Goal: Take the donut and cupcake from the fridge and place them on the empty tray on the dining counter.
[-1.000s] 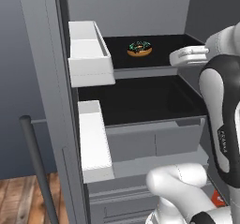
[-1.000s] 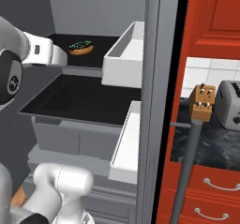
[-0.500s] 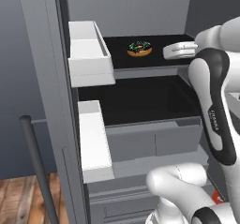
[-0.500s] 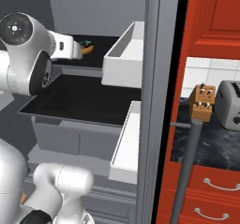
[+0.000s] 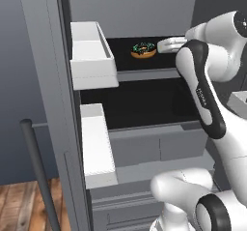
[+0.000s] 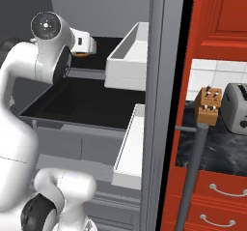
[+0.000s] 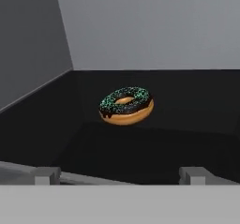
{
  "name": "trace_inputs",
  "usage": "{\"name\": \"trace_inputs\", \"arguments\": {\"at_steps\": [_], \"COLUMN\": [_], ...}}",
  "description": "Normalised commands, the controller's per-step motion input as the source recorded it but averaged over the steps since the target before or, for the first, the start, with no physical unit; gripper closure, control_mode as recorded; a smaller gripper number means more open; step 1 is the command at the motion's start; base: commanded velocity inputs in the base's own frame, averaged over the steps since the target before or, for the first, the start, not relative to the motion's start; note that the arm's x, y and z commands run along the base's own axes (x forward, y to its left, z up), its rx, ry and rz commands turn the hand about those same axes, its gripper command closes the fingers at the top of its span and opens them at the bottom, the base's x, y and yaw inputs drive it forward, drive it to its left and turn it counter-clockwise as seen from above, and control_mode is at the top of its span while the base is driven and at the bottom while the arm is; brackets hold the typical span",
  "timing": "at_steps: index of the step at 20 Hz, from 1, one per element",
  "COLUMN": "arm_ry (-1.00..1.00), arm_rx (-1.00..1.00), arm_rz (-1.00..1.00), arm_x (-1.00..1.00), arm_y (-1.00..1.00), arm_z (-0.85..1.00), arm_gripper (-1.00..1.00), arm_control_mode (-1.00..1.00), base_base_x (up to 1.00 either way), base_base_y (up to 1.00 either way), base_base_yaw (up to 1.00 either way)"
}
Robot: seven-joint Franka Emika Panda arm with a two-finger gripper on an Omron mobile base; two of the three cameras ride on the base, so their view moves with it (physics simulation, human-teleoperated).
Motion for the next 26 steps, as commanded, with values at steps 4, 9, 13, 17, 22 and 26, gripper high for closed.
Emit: {"name": "trace_inputs", "arguments": {"at_steps": [4, 9, 13, 17, 22, 26], "arm_ry": [0.01, 0.04, 0.09, 0.07, 0.02, 0.02], "arm_rx": [0.00, 0.00, 0.00, 0.00, 0.00, 0.00], "arm_rz": [0.00, 0.00, 0.00, 0.00, 0.00, 0.00], "arm_x": [0.73, 0.69, 0.42, 0.38, 0.30, 0.30], "arm_y": [0.00, 0.00, 0.00, 0.00, 0.00, 0.00], "arm_z": [-0.01, -0.03, -0.03, -0.06, -0.13, -0.16], "arm_gripper": [-1.00, -1.00, -1.00, -1.00, -1.00, -1.00], "arm_control_mode": [-1.00, -1.00, -1.00, -1.00, -1.00, -1.00], "base_base_x": [0.00, 0.00, 0.00, 0.00, 0.00, 0.00], "base_base_y": [0.00, 0.00, 0.00, 0.00, 0.00, 0.00], "base_base_yaw": [0.00, 0.00, 0.00, 0.00, 0.00, 0.00]}}
